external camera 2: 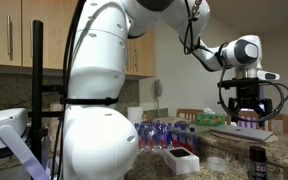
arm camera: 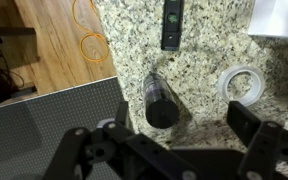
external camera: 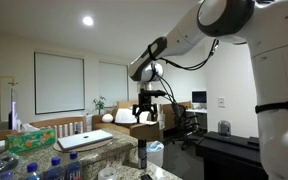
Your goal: Put the black bottle on the white box, place the tape over the bottle, put the black object on top of the black bottle
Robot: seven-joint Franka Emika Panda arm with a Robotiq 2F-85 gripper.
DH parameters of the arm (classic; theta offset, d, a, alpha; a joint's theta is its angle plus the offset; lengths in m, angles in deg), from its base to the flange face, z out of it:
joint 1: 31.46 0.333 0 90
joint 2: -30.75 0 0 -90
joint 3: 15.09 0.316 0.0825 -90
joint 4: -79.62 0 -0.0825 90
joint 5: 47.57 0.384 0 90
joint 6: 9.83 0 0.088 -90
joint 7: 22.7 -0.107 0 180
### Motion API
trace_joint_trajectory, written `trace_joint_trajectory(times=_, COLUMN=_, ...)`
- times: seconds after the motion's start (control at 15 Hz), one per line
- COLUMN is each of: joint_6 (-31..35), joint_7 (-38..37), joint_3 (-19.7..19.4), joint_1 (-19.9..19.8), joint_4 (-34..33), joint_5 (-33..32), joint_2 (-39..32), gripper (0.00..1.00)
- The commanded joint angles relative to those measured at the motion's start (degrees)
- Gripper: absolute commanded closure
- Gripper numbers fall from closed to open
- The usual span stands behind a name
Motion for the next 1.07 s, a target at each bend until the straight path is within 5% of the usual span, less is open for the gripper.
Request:
trace_joint_trajectory(times=0.0, joint_6=0.32, joint_7=-4.88, joint_3=0.19, joint_1=-0.6, joint_4=-5.01, joint_5=1.72, joint_2=-6.56, gripper=0.0)
trace_joint_trajectory(times=1.0, joint_6=-1.08, joint_7=-15.34, joint_3=-2.15, joint_1=-1.08, joint_4=-12.89, joint_5=1.14, joint_2=-21.86, gripper=0.0)
